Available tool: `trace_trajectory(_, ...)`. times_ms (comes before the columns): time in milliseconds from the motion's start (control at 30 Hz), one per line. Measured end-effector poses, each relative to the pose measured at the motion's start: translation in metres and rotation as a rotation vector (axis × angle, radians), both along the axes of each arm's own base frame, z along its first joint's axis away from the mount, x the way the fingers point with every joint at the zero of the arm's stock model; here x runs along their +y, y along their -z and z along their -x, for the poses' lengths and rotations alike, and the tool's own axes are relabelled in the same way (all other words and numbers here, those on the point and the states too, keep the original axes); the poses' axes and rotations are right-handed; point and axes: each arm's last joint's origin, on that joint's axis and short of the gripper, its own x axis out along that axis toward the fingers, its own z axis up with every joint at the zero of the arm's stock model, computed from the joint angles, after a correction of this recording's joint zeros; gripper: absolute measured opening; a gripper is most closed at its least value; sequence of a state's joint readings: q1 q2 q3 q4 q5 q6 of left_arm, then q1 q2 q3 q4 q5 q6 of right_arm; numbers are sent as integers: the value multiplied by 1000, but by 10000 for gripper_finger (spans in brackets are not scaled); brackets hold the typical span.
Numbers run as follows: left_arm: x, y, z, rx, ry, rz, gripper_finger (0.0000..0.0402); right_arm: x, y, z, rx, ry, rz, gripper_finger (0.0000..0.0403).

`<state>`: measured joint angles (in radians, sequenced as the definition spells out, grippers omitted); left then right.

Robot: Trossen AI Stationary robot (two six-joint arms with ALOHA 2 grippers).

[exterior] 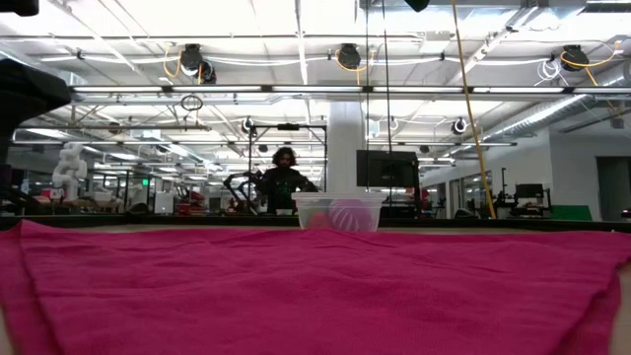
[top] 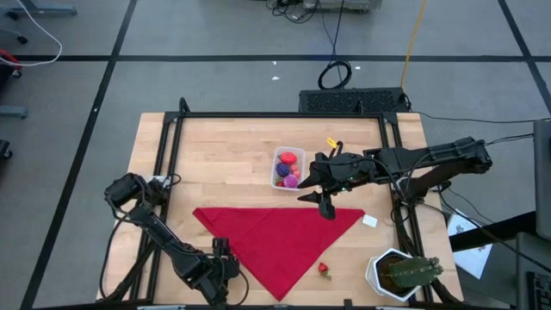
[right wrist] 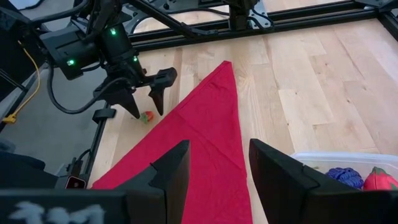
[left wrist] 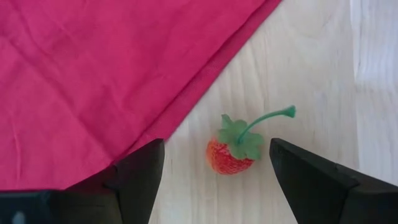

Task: Pick and placing Produce into tupperware
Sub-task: Put the left red strawberry into the transparent bin

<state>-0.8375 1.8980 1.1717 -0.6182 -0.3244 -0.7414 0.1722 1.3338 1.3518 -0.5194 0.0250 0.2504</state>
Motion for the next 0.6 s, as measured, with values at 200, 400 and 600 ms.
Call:
trace_trajectory(200,1,1,-1,-1,-13,5,298,0,0,0,0,0,0,157)
trace_trajectory(400,-2,10,-3,-5,-22,28,298,1,9,-3,-19,0,-3,157)
trace_trajectory(600,-1,12,-3,7,-37,34,298,1,31,-6,-26,3,-10,157)
